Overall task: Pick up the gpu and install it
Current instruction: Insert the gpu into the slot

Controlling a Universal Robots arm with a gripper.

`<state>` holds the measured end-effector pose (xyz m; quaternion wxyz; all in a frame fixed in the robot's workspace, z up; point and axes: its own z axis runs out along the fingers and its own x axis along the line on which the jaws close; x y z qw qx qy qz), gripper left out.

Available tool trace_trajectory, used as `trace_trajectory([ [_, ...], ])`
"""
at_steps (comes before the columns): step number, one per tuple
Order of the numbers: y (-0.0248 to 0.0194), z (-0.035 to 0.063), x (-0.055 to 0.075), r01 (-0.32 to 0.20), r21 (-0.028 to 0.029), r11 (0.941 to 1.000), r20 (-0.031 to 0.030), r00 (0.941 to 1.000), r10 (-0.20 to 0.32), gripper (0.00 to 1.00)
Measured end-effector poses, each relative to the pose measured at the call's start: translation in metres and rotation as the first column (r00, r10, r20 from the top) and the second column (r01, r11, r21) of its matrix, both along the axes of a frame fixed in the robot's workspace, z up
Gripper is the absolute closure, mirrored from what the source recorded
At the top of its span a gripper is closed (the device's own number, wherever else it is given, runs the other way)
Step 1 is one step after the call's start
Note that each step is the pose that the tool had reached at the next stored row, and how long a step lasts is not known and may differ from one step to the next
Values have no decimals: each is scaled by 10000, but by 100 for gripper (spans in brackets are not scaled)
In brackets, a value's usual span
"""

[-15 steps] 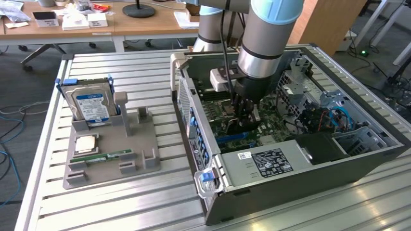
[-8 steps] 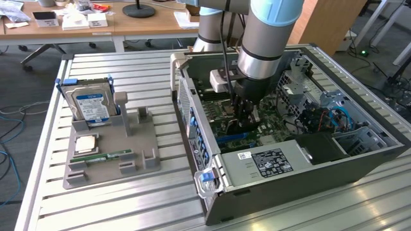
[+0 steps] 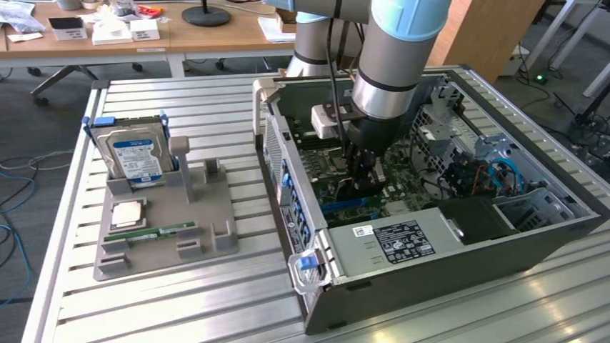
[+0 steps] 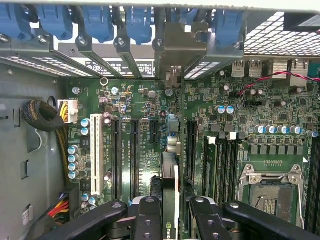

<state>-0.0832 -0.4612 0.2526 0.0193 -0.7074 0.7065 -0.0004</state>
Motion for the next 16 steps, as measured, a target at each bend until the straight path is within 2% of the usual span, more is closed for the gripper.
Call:
trace_trajectory([
  [16,0,-28,0,0,-1,10000,0,10000,0,74],
])
